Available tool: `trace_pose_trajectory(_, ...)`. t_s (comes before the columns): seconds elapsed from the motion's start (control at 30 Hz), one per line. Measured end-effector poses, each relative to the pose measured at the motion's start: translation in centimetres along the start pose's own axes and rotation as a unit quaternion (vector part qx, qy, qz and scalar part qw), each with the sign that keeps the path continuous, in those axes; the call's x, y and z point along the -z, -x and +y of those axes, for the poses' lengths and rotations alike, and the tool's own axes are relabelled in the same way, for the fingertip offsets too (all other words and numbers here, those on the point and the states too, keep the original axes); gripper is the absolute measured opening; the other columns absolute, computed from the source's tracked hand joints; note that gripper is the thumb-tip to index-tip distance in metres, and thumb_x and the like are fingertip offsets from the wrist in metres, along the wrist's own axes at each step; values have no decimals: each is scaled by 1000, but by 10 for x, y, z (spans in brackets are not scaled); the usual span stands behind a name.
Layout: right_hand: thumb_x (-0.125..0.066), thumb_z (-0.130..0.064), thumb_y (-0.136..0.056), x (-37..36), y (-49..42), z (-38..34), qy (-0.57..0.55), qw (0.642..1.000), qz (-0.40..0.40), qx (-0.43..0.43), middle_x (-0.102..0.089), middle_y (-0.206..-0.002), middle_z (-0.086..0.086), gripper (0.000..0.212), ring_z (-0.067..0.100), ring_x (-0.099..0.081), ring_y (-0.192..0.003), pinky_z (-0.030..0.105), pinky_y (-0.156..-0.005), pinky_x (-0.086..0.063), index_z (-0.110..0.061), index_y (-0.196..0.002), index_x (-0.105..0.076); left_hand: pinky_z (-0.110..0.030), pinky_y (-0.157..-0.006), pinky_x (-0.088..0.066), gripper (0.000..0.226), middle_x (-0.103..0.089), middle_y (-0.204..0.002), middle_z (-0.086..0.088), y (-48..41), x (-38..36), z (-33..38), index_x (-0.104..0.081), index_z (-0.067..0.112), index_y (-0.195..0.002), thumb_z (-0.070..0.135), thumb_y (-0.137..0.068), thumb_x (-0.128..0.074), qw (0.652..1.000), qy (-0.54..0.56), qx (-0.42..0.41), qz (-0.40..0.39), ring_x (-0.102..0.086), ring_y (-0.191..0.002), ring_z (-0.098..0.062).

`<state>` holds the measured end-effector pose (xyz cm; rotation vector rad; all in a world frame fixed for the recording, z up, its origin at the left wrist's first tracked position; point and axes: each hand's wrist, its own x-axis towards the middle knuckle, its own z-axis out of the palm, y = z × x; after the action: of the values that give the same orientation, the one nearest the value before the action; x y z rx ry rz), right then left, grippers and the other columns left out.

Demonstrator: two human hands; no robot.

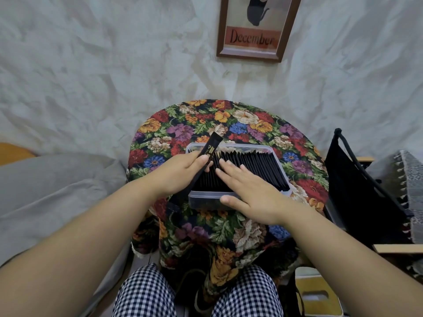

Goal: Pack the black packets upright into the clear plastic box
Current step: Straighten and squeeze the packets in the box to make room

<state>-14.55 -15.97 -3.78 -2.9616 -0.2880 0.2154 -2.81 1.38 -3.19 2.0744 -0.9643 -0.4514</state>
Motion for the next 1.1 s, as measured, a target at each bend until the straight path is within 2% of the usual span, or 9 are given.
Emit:
trace_pose_trajectory(0.1, 11, -78, -71, 0, 0, 7, 9, 998, 31, -48, 20, -156, -2, 103, 9, 19, -144, 25, -115, 14, -15, -152, 2, -37, -101, -41, 29, -65, -114, 5, -1, 0, 0, -57, 34, -93, 38, -100, -30, 1000, 22, 5, 1, -56, -112, -12)
trace_pose_trajectory(0.3, 8, -73, -70, -1, -4, 6, 57, 994, -18, -95, 13, -159, 5, 102, 13, 14, -146, 29, -116, 12, -12, -152, 6, -32, -101, -40, 30, -64, -115, 6, -2, 2, 4, -56, 31, -89, 36, -101, -29, 999, 40, 5, 0, -55, -113, -9)
trace_pose_trajectory(0.5, 5, -74, -72, -2, -4, 8, 46, 995, -8, -92, 14, -159, 4, 100, 12, 16, -145, 30, -117, 13, -13, -151, 7, -9, -85, -38, 26, -65, -109, 14, -4, 1, 11, -50, 31, -115, 36, -102, -29, 997, 67, 7, 24, -52, -100, 13)
trace_pose_trajectory(0.57, 1, -73, -75, -2, -4, 6, 33, 996, 8, -86, 18, -158, 2, 96, 10, 19, -144, 30, -117, 14, -15, -151, 8, -14, -91, -40, 25, -65, -112, 13, -4, -1, 12, -51, 32, -114, 35, -102, -29, 999, 53, -1, 12, -54, -104, 9)
trace_pose_trajectory(0.63, 1, -72, -76, -3, -4, 1, 23, 997, 19, -74, 19, -157, 0, 95, 9, 20, -143, 29, -117, 14, -15, -152, 7, -27, -99, -41, 27, -65, -111, 12, -4, -2, 10, -54, 30, -110, 36, -101, -29, 999, 38, 2, 4, -57, -108, -3)
trace_pose_trajectory(0.73, 4, -72, -73, -4, -5, -6, 24, 998, 3, -66, 18, -158, 0, 96, 8, 19, -143, 29, -116, 15, -16, -151, 7, -38, -101, -41, 32, -65, -111, 8, -3, -3, 9, -57, 25, -107, 38, -101, -29, 1000, 12, 6, -9, -57, -110, -12)
trace_pose_trajectory(0.87, 6, -72, -72, -6, -5, -8, 54, 997, -3, -60, 19, -158, 0, 95, 5, 24, -138, 31, -116, 15, -19, -151, 8, -34, -98, -41, 24, -63, -114, 5, -1, -3, 11, -49, 39, -90, 37, -101, -28, 998, -43, 7, -40, -56, -110, -14)
trace_pose_trajectory(1.0, 5, -72, -74, -7, -5, -8, 59, 997, -1, -51, 20, -156, -3, 92, 7, 22, -142, 34, -119, 12, -21, -151, 8, -36, -95, -43, 31, -64, -109, 4, 0, -5, 11, -56, 24, -103, 37, -101, -28, 998, -54, 1, -34, -57, -105, -15)
trace_pose_trajectory(1.1, 5, -72, -74, -8, -6, -8, 60, 997, -1, -49, 18, -157, -2, 93, 8, 19, -143, 30, -118, 12, -21, -151, 7, -36, -97, -42, 28, -64, -110, 4, 0, -5, 10, -54, 30, -91, 37, -101, -29, 999, -27, 5, -20, -57, -108, -13)
